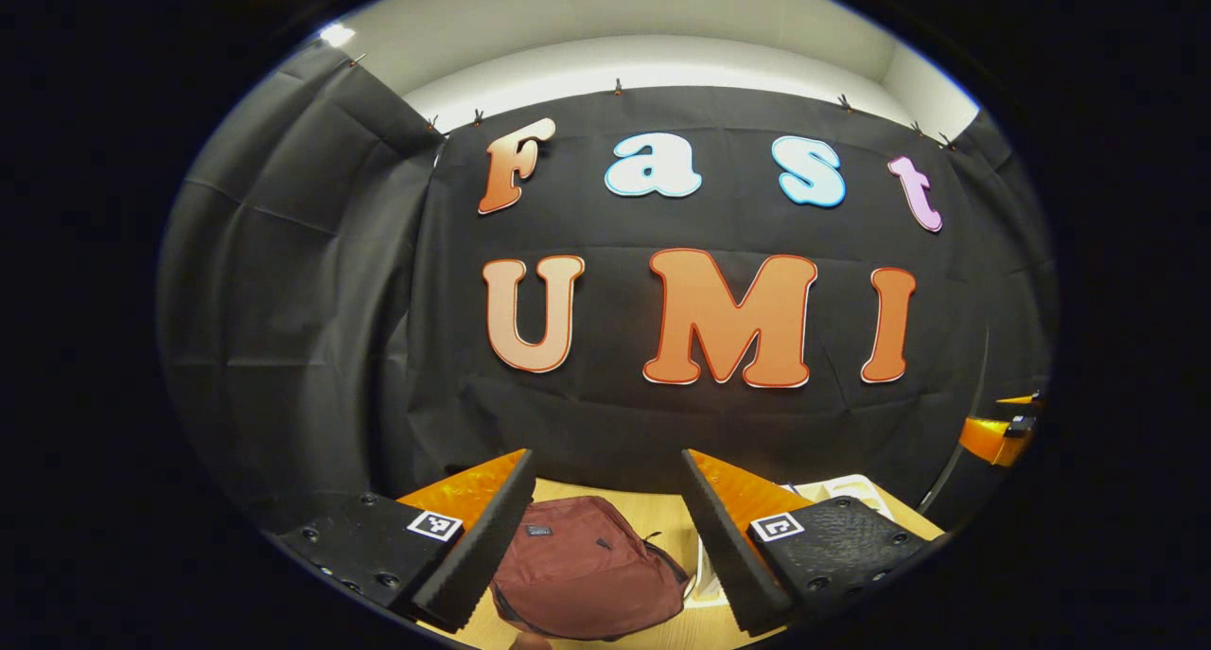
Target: Open the schoolbag, grab two books from the bookshelf and put them into the schoolbag.
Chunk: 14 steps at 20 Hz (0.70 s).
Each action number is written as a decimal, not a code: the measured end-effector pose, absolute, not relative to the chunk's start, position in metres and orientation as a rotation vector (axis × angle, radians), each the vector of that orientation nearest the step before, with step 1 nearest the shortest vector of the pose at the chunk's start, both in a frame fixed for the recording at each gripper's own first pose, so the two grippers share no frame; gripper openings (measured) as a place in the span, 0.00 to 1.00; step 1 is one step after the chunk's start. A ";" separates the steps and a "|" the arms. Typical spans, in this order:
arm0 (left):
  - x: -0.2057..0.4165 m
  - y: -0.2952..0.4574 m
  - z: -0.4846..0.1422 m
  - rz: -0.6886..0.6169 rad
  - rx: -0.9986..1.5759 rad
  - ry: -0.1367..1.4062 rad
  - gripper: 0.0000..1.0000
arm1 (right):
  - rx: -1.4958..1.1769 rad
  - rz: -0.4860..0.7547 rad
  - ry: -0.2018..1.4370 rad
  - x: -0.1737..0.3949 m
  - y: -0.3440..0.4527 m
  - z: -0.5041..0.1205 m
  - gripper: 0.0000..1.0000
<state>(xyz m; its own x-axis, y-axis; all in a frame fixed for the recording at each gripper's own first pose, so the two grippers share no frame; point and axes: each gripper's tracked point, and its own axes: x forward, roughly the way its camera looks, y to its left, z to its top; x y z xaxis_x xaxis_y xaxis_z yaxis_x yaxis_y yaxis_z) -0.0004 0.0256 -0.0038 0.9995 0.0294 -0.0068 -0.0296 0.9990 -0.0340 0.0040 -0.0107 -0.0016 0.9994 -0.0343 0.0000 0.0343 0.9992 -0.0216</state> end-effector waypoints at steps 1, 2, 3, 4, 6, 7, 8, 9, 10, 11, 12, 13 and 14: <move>0.000 0.029 -0.006 0.030 -0.038 0.010 0.95 | -0.022 -0.036 0.000 0.004 -0.012 -0.003 0.96; 0.002 0.031 -0.007 0.029 -0.035 0.014 0.94 | -0.022 -0.035 0.002 0.004 -0.011 -0.004 0.96; 0.001 0.033 -0.008 0.035 -0.028 0.015 0.94 | -0.024 -0.033 0.004 0.003 -0.011 -0.005 0.96; 0.000 0.036 -0.006 0.044 -0.026 0.011 0.94 | -0.029 -0.033 0.007 0.004 -0.011 -0.006 0.96; 0.000 0.035 -0.003 0.044 -0.025 0.005 0.95 | -0.033 -0.038 0.009 0.004 -0.012 -0.006 1.00; -0.001 0.034 -0.004 0.041 -0.018 0.004 0.95 | -0.030 -0.033 0.011 0.004 -0.010 -0.007 0.96; -0.001 0.033 -0.004 0.039 -0.008 0.004 0.94 | -0.026 -0.030 0.010 0.004 -0.009 -0.007 0.96; -0.001 0.033 -0.005 0.034 -0.003 0.004 0.94 | -0.025 -0.029 0.007 0.003 -0.009 -0.006 0.96; -0.001 0.030 -0.005 0.022 -0.004 0.004 0.94 | -0.027 -0.031 0.005 0.003 -0.008 -0.005 0.96; -0.001 0.026 -0.003 0.004 -0.015 -0.004 0.94 | -0.030 -0.032 0.004 0.003 -0.008 -0.005 0.96; -0.003 0.024 0.000 -0.009 -0.023 -0.012 0.95 | -0.032 -0.032 0.003 0.003 -0.008 -0.004 0.96; -0.004 0.025 0.000 -0.013 -0.023 -0.019 0.95 | -0.034 -0.033 0.001 0.003 -0.008 -0.004 0.96; -0.004 0.025 0.001 -0.012 -0.016 -0.022 0.94 | -0.033 -0.037 0.001 0.002 -0.009 -0.004 0.96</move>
<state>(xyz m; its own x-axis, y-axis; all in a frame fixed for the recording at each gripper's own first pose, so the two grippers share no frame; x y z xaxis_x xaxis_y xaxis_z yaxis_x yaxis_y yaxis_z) -0.0041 0.0253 0.0012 0.9997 -0.0120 0.0225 0.0124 0.9998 -0.0162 0.0018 -0.0087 -0.0042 0.9993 -0.0369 -0.0007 0.0369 0.9988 -0.0328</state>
